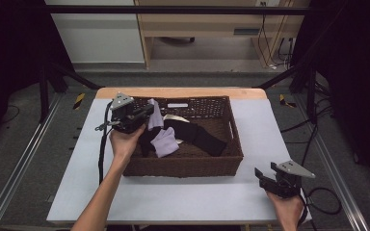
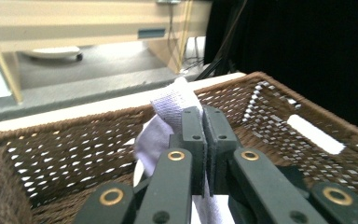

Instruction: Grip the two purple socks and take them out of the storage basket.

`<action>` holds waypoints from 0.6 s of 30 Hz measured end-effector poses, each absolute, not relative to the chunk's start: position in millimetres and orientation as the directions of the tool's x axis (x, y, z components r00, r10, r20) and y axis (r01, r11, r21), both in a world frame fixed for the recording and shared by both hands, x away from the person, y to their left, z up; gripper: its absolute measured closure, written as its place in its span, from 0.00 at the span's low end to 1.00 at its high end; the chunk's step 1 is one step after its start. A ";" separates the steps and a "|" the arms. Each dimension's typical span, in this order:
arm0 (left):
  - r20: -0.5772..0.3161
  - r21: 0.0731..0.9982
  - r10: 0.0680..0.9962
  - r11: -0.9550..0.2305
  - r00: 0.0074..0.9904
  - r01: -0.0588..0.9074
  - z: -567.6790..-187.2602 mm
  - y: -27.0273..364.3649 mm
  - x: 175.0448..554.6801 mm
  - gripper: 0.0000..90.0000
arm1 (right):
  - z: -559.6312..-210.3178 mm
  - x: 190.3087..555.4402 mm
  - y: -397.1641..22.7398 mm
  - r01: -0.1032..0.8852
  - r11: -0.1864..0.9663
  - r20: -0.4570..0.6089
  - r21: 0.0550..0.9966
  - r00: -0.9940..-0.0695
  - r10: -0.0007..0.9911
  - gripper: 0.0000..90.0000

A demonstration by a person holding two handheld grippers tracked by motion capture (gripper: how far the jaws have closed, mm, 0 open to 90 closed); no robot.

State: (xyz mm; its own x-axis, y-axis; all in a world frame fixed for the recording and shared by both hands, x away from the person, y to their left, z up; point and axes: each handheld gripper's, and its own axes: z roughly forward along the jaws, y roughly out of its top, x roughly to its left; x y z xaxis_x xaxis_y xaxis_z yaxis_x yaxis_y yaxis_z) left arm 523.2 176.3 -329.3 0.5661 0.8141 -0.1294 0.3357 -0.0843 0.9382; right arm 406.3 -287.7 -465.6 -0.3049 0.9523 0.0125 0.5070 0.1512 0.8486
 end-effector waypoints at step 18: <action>-0.044 0.978 0.714 -0.111 0.698 0.175 -281.1 174.9 455.7 0.97 | -465.4 405.3 -288.8 0.506 0.152 0.008 0.849 -0.300 0.954 0.38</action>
